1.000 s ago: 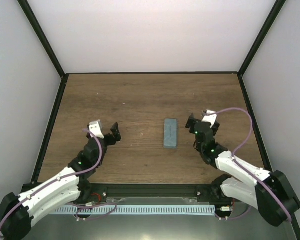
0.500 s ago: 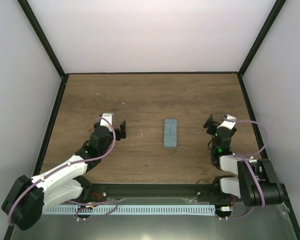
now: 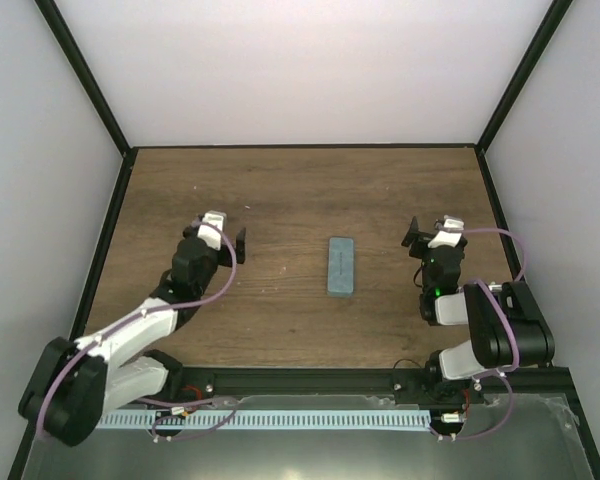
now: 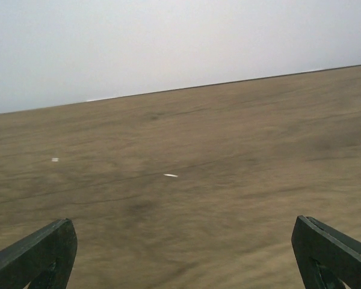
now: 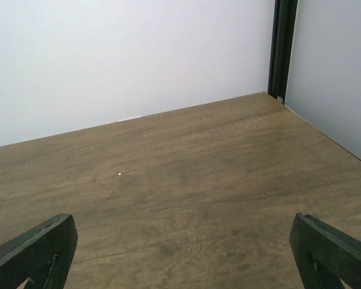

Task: Organize the sunglasses
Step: Reset both arms

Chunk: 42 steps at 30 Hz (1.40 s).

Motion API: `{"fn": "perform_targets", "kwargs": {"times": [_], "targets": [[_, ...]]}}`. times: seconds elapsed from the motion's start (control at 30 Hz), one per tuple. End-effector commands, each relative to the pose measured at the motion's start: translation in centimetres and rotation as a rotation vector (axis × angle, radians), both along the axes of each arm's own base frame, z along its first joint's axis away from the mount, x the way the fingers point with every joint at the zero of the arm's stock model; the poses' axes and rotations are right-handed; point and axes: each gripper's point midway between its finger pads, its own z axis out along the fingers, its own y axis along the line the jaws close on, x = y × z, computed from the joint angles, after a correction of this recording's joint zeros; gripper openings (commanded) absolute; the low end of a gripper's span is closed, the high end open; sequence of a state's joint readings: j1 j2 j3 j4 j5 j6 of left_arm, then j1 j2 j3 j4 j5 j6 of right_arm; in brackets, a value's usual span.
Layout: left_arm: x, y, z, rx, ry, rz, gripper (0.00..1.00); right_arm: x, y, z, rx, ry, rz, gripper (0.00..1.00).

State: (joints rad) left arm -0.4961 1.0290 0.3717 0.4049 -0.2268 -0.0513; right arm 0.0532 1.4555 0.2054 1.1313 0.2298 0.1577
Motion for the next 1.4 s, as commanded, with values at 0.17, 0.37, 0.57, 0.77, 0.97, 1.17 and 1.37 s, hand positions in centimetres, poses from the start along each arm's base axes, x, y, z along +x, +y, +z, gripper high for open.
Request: {"fn": "perform_targets", "kwargs": {"times": [0.17,0.37,0.57,0.77,0.97,1.17,1.37], "targets": [[6.9,6.6,0.5,0.097,-0.084,0.148,1.00,1.4,0.8,2.1,-0.086,-0.050,-0.012,1.00],[6.3,9.7,-2.7,0.080,-0.055,0.241,1.00,1.2,1.1,2.2,-0.092,-0.061,-0.006,1.00],[5.1,10.9,-2.7,0.039,-0.100,0.271,1.00,-0.6,3.6,2.7,-0.162,-0.153,0.154,1.00],[6.1,12.9,-3.0,0.101,-0.118,0.352,1.00,-0.5,3.7,2.2,-0.158,-0.131,0.159,1.00],[6.4,15.0,-4.4,-0.026,-0.126,0.325,1.00,-0.3,3.9,2.1,-0.157,-0.120,0.170,1.00],[6.7,14.5,-4.6,-0.007,-0.109,0.296,1.00,0.1,3.8,2.0,-0.150,-0.110,0.177,1.00],[6.7,14.4,-4.6,-0.004,-0.108,0.297,1.00,0.7,3.7,1.5,-0.138,-0.082,0.194,1.00]]}}
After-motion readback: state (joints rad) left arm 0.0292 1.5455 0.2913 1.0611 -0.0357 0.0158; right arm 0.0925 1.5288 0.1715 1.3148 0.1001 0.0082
